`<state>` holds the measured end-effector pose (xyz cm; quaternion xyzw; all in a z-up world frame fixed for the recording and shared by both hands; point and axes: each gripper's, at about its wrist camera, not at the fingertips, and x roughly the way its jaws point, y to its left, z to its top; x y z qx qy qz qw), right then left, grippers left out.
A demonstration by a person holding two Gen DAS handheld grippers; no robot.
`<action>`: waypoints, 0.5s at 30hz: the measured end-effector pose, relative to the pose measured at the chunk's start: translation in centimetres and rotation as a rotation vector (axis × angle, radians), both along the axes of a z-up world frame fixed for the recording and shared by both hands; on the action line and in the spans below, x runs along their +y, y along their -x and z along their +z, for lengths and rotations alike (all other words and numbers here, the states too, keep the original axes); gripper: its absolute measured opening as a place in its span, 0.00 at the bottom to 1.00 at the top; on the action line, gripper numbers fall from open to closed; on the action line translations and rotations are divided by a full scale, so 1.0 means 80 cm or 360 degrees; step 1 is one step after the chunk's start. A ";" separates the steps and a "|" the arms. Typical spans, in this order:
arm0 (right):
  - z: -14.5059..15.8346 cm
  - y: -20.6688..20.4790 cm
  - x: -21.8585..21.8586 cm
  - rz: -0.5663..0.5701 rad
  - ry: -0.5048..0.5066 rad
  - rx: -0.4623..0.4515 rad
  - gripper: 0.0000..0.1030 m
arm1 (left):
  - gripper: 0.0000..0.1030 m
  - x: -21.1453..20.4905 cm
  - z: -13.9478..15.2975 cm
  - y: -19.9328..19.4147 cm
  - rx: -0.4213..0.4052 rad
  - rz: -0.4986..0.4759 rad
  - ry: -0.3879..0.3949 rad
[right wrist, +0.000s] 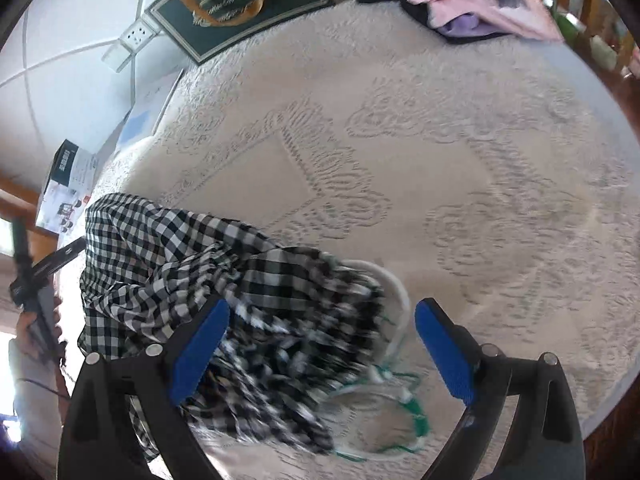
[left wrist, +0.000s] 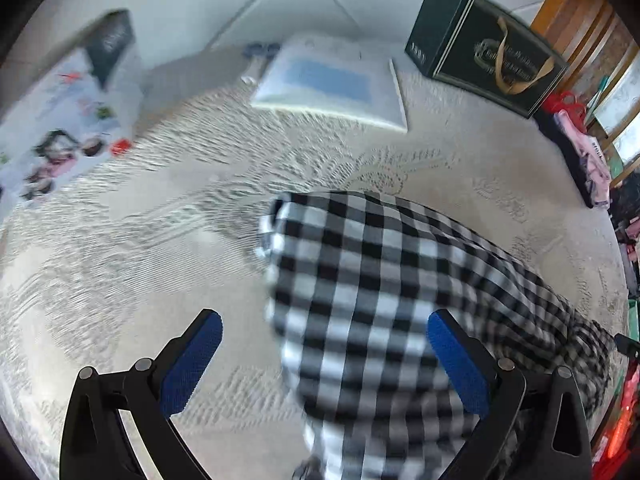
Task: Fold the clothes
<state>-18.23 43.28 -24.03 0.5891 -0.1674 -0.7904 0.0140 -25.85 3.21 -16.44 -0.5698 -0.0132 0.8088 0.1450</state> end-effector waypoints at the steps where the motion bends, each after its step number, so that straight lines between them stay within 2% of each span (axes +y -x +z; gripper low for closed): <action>1: -0.005 0.006 -0.005 0.0012 -0.0021 -0.0014 0.93 | 0.96 0.007 -0.009 0.004 -0.0023 -0.0011 0.0018; 2: -0.011 0.011 -0.009 0.0018 -0.0046 -0.0032 0.93 | 0.91 0.014 -0.018 0.006 -0.0046 -0.0022 0.0056; 3: -0.018 0.015 -0.012 0.0020 -0.0065 -0.0055 0.93 | 0.81 0.021 -0.026 0.008 -0.0068 -0.0034 0.0094; 5: -0.031 0.020 -0.020 0.0058 -0.0098 -0.0104 0.93 | 0.52 0.032 -0.026 0.005 -0.0051 -0.0068 0.0137; 6: -0.036 0.022 -0.028 0.0096 -0.0141 -0.0127 0.74 | 0.16 0.032 -0.023 0.003 -0.0064 -0.0059 0.0073; 7: -0.041 0.023 -0.037 0.0133 -0.0185 -0.0149 0.55 | 0.10 0.029 -0.019 0.000 -0.0085 -0.0040 -0.0012; 9: -0.025 0.021 -0.054 0.0218 -0.0265 -0.0069 0.18 | 0.08 0.021 0.004 -0.013 0.0010 -0.0009 -0.0043; 10: -0.013 0.019 -0.062 0.0262 -0.0304 -0.0010 0.11 | 0.07 0.013 0.020 -0.022 0.0059 0.0012 -0.0065; 12: 0.019 0.014 -0.070 0.0304 -0.0301 0.0117 0.11 | 0.07 -0.006 0.055 -0.040 0.0150 0.0060 -0.0124; 15: 0.095 0.002 -0.078 0.0354 -0.0277 0.0410 0.10 | 0.07 -0.047 0.136 -0.077 0.0323 0.0134 -0.0166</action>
